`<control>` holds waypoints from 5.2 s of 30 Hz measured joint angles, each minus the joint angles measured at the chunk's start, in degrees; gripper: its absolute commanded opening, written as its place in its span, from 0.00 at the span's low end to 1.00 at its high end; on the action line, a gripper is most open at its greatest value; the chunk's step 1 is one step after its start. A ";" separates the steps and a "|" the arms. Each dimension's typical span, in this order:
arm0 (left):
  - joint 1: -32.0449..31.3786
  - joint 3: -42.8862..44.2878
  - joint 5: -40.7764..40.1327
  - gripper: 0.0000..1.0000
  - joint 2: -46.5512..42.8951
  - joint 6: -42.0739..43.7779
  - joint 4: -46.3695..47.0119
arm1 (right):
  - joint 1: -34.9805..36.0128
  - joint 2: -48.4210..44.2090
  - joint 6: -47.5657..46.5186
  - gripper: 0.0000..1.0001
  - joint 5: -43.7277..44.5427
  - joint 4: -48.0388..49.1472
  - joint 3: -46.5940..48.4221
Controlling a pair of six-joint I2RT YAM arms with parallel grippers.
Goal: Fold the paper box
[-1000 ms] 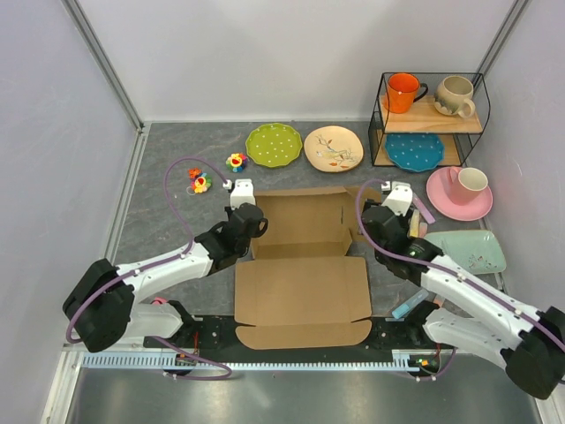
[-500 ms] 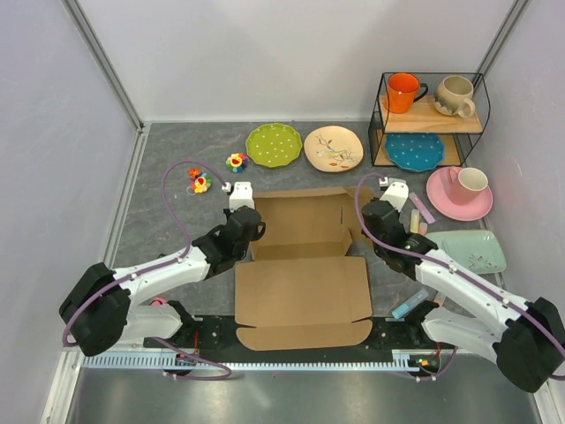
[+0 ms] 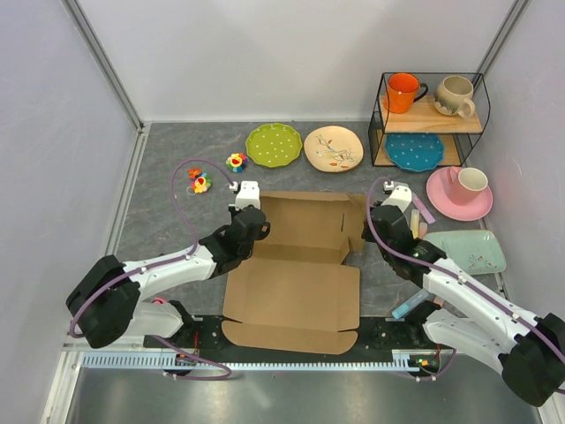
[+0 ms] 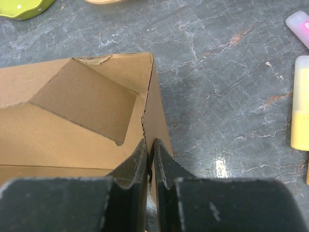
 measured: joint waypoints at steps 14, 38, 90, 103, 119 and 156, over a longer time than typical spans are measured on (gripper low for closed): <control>-1.53 0.76 -4.11 0.02 2.38 0.98 1.53 | 0.94 -1.46 0.26 0.31 -2.12 2.97 -2.60; -2.32 2.91 -4.79 0.02 3.19 0.37 -2.47 | 3.58 5.09 -17.79 0.72 -2.12 -7.58 16.44; -2.32 3.19 -4.87 0.02 2.62 -0.02 -4.31 | 4.15 -6.73 -6.97 0.68 3.78 -12.70 4.85; -2.38 3.19 -4.79 0.02 2.36 -0.11 -4.79 | 4.15 2.56 -3.45 0.50 7.17 -8.11 1.66; -2.43 3.17 -4.70 0.02 2.10 -0.11 -5.16 | 4.11 -0.39 -2.93 0.02 6.08 -3.78 0.52; -2.69 4.17 -4.81 0.02 4.07 -0.26 -3.41 | 14.32 -1.36 -1.92 0.63 0.81 -3.41 -0.07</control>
